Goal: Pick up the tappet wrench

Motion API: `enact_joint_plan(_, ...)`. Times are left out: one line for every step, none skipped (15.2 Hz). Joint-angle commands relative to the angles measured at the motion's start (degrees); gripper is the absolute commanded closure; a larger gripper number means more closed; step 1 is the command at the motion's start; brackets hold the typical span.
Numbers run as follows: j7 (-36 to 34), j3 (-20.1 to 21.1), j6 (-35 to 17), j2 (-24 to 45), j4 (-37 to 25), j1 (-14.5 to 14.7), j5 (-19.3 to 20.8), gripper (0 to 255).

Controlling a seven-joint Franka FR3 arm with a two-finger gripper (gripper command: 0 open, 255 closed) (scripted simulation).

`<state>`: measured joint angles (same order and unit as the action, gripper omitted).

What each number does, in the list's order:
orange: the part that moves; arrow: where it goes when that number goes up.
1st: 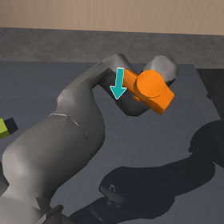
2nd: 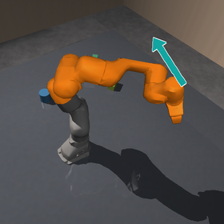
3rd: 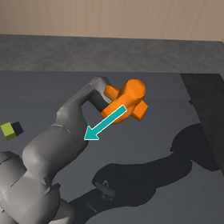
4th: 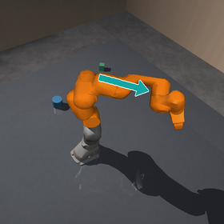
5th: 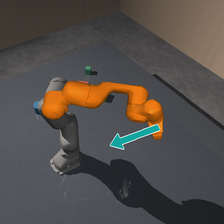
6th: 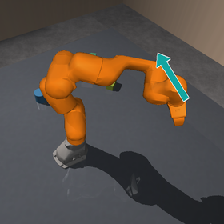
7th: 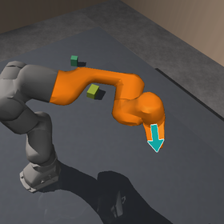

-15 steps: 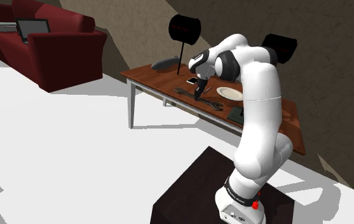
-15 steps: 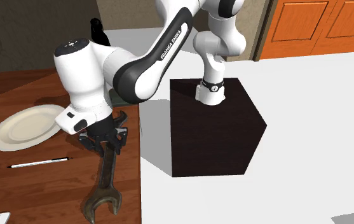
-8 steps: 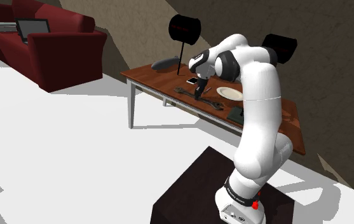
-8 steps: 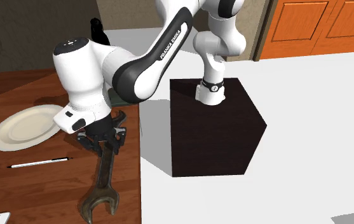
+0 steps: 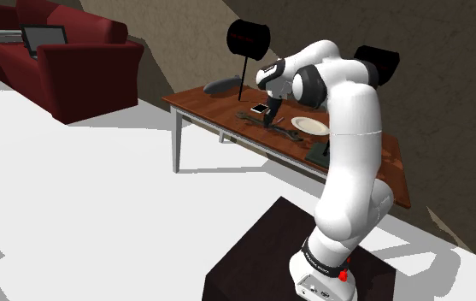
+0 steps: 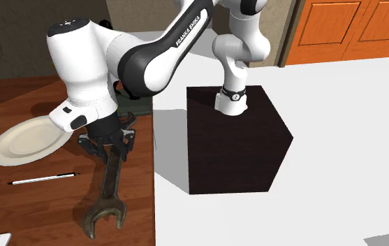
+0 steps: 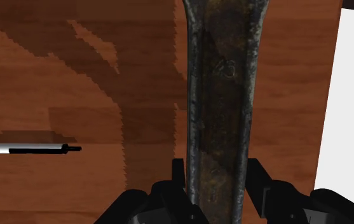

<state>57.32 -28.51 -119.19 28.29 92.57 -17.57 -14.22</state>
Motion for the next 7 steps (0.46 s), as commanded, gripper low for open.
enact_joint_plan(-0.17, -0.22, 1.26, -0.62, -0.69, 0.06, 0.37, 255)
enact_joint_plan(-0.28, -0.32, 1.89, -0.89, -1.08, 0.09, 0.54, 255)
enact_joint_plan(-0.38, -0.41, 2.53, -1.15, -1.49, 0.12, 0.70, 255)
enact_joint_plan(-0.47, -0.49, 3.17, -1.40, -1.91, 0.14, 0.85, 255)
enact_joint_plan(-0.57, -0.57, 3.82, -1.64, -2.35, 0.16, 1.00, 255)
enact_joint_plan(-0.59, -0.59, 3.92, -1.69, -2.40, 0.17, 1.03, 255)
enact_joint_plan(-0.58, -0.59, 3.92, -1.68, -2.41, 0.16, 1.03, 255)
